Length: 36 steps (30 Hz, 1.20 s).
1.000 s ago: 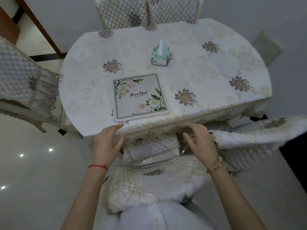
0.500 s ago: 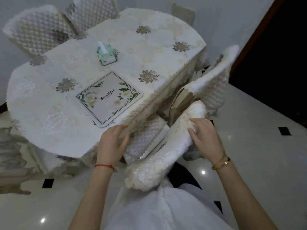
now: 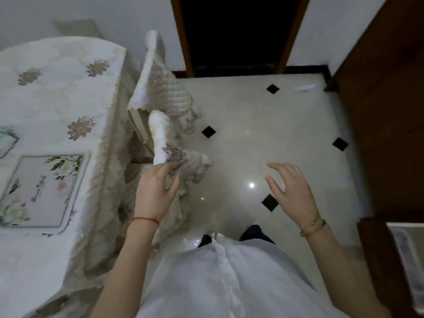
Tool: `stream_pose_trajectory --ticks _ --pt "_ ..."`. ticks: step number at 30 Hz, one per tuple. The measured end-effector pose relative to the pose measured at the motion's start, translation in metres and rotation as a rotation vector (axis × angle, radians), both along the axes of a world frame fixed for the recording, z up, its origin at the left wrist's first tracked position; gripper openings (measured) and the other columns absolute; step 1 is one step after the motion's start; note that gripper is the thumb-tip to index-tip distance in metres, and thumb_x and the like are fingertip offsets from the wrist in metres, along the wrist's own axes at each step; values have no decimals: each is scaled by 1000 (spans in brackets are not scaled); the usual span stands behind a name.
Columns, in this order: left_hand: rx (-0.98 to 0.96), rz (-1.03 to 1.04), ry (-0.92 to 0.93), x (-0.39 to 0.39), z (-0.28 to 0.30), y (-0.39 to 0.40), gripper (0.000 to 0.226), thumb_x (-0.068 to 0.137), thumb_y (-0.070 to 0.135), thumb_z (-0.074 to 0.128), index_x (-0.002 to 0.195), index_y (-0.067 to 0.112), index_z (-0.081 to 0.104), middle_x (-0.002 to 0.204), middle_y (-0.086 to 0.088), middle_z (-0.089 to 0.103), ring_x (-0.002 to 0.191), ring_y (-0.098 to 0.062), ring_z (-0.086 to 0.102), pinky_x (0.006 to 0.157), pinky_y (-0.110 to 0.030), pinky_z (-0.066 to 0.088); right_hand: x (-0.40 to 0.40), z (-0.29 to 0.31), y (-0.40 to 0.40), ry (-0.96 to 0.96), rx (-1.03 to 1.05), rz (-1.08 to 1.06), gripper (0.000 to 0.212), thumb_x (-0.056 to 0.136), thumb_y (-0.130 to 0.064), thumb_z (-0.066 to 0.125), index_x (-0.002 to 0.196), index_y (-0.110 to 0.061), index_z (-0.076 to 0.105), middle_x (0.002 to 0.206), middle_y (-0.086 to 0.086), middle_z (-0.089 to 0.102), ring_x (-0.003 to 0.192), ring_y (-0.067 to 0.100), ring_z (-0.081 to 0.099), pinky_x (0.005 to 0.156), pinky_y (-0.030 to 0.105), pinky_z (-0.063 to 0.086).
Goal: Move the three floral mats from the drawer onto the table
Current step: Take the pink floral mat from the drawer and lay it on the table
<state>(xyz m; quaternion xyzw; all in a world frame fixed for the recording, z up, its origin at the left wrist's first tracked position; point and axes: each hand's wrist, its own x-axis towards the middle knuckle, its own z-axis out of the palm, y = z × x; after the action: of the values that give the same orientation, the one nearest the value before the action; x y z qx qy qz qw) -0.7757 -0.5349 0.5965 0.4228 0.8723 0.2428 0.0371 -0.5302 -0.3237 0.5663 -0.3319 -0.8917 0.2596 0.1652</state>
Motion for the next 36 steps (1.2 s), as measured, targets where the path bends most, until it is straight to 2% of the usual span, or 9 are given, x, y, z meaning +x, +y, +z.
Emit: stream_pose_trajectory --ticks 3,10,14,17,21,25,29,34,36 --pt "4 -151 -14 30 2 50 24 90 20 62 112 12 66 105 -9 69 97 -28 63 87 -41 50 60 -4 8 -24 -23 -159 34 94 -22 59 125 -9 59 122 6 62 116 22 53 102 28 39" --pt "51 -455 -20 145 -10 178 23 90 19 64 111 12 67 104 -9 70 97 -29 64 86 -38 49 214 -7 32 -58 -1 -474 32 93 -20 60 123 -8 60 120 9 64 112 25 57 99 33 43" --pt "119 -642 -49 218 -24 244 22 90 17 64 110 10 68 104 -8 70 97 -23 64 90 -21 40 292 -8 42 -65 -1 -641 31 93 -19 60 121 -8 60 118 10 64 110 26 57 97 26 37" --pt "126 -786 -80 267 -32 285 23 91 19 62 111 10 67 105 -6 70 97 -23 64 90 -29 45 337 -12 45 -51 -24 -759 31 93 -19 59 122 -7 60 116 11 64 109 26 57 97 30 40" --pt "125 -940 -94 323 -38 332 23 92 21 62 112 12 67 106 -4 70 97 -21 64 90 -33 50 382 -20 46 -44 -19 -918 29 92 -17 62 119 -8 60 113 11 64 106 26 58 94 30 42" --pt "116 -1087 -95 377 -44 375 23 91 19 63 112 12 67 107 -3 70 98 -18 64 91 -24 45 415 -29 47 -40 -34 -1097 30 92 -19 62 120 -8 59 113 12 64 106 28 58 92 32 45" --pt "74 -1210 -127 428 -56 415 25 91 17 63 115 11 66 109 -4 70 98 -20 64 91 -31 49 442 -42 54 -42 -68 -1273 30 92 -20 62 119 -6 60 112 13 65 105 29 59 86 38 51" --pt "44 -1355 -193 491 -78 464 26 91 15 62 116 9 65 109 -7 69 99 -21 64 90 -36 52 477 -71 67 -32 -114 -1436 28 93 -20 60 118 -6 60 108 11 64 99 27 59 76 35 51" --pt "34 -1417 -200 515 -91 483 25 91 14 63 115 7 66 107 -9 69 98 -22 64 89 -38 53 492 -84 74 -6 -129 -1515 27 92 -18 61 116 -6 61 106 11 65 98 28 60 77 33 49"
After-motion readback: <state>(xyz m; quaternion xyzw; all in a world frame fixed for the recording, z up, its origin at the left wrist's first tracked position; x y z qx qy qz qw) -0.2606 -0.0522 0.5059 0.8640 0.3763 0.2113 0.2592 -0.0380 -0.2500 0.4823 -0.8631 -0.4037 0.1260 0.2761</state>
